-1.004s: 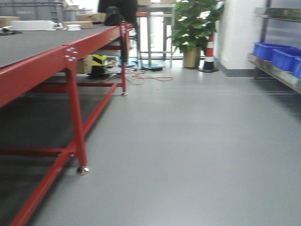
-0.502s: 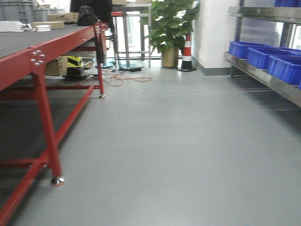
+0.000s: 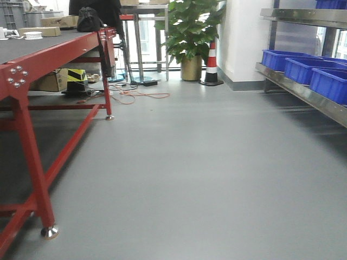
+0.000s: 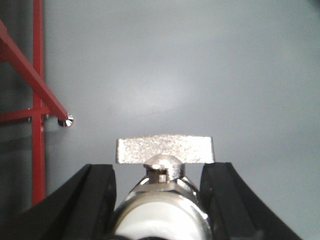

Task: Place valve from conveyor to right shelf box
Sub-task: 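Drive the base away from the conveyor holding both valves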

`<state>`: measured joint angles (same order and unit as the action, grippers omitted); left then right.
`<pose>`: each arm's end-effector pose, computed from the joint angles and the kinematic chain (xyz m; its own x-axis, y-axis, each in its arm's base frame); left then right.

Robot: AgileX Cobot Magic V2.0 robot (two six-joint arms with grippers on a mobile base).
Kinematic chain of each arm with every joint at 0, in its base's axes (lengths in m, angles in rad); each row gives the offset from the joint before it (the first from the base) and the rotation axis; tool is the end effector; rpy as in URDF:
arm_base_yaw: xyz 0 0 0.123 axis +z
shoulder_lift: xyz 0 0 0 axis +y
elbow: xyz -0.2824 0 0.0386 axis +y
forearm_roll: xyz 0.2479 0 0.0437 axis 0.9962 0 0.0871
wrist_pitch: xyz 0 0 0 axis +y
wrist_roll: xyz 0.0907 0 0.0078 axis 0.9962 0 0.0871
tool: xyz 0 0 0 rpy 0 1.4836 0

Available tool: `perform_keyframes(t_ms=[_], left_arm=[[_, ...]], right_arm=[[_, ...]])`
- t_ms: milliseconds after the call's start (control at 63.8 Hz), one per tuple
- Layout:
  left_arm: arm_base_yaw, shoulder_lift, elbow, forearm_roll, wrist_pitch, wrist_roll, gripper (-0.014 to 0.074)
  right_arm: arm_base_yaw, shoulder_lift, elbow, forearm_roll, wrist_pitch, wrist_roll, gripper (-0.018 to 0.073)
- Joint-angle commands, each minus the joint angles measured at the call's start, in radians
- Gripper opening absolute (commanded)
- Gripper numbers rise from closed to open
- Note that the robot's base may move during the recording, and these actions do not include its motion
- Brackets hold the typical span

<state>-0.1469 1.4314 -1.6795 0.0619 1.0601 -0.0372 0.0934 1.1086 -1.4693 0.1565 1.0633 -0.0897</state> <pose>0.2941 -0.0385 0.4510 -0.6560 0.0901 -0.7494 0.1016 0.9944 0.0306 0.1970 0.0309 0.4696 -0.5678 -0.0663 -0.8205 -0.2110 0.9752 0.0673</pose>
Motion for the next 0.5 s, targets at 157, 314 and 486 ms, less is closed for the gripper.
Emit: perform_keyframes(t_ms=[157, 314, 486], left_arm=[[-0.008, -0.015, -0.01, -0.005, -0.039, -0.005, -0.0111], [-0.008, -0.015, -0.01, -0.005, -0.039, -0.005, -0.0111], [-0.008, -0.015, -0.01, -0.005, -0.041, -0.005, -0.0111]], right_arm=[[0.0, -0.013, -0.017, -0.001, -0.063, -0.002, -0.0151], [0.0, -0.013, -0.017, -0.001, -0.063, -0.002, -0.0151], [0.0, -0.013, -0.017, -0.001, -0.063, -0.002, -0.0151]])
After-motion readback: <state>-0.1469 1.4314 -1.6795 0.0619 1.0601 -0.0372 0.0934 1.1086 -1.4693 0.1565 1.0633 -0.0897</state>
